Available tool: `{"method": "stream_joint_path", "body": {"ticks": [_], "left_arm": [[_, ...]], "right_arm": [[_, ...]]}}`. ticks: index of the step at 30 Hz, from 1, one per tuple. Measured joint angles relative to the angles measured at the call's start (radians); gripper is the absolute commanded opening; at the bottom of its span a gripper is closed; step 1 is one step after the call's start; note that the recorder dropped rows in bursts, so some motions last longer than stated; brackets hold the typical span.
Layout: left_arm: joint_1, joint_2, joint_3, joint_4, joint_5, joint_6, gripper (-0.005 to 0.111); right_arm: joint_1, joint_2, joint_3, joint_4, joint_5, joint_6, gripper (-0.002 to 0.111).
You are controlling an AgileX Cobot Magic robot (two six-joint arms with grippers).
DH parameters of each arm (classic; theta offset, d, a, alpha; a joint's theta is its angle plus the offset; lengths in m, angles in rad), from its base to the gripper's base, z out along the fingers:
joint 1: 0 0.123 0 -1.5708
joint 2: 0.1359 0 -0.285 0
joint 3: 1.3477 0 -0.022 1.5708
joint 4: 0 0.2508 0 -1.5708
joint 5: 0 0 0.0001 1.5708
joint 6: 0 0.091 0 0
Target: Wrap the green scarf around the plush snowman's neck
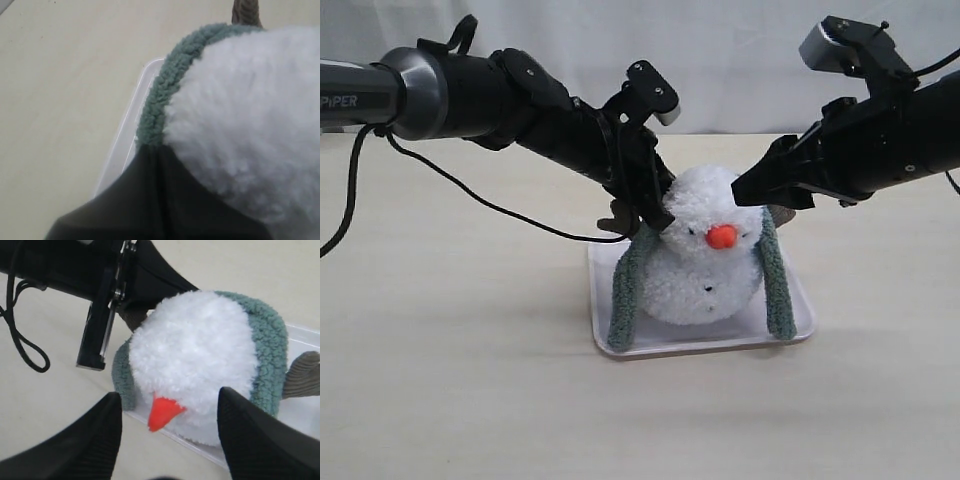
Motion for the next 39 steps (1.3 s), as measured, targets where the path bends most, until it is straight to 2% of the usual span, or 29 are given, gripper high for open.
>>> {"method": "stream_joint_path", "body": {"ticks": [9, 14, 19, 24, 29, 39], "left_arm": [[0.000, -0.045, 0.000, 0.042, 0.007, -0.036, 0.000], [0.000, -0.129, 0.000, 0.003, 0.019, -0.040, 0.000], [0.000, -0.196, 0.000, -0.026, 0.117, -0.042, 0.000], [0.000, -0.211, 0.000, -0.020, 0.216, -0.042, 0.000], [0.000, -0.213, 0.000, -0.016, 0.237, -0.044, 0.000], [0.000, -0.213, 0.000, -0.016, 0.295, -0.056, 0.000]], "right_arm": [[0.000, 0.000, 0.000, -0.203, -0.106, 0.245, 0.051], [0.000, 0.045, -0.037, -0.248, -0.048, 0.314, 0.026], [0.000, 0.141, -0.115, -0.258, 0.018, 0.299, 0.005], [-0.007, 0.169, -0.138, -0.291, -0.079, 0.292, 0.004], [-0.044, 0.198, -0.140, -0.283, -0.116, 0.279, 0.004], [-0.057, 0.268, -0.140, -0.086, -0.106, 0.096, 0.004]]}}
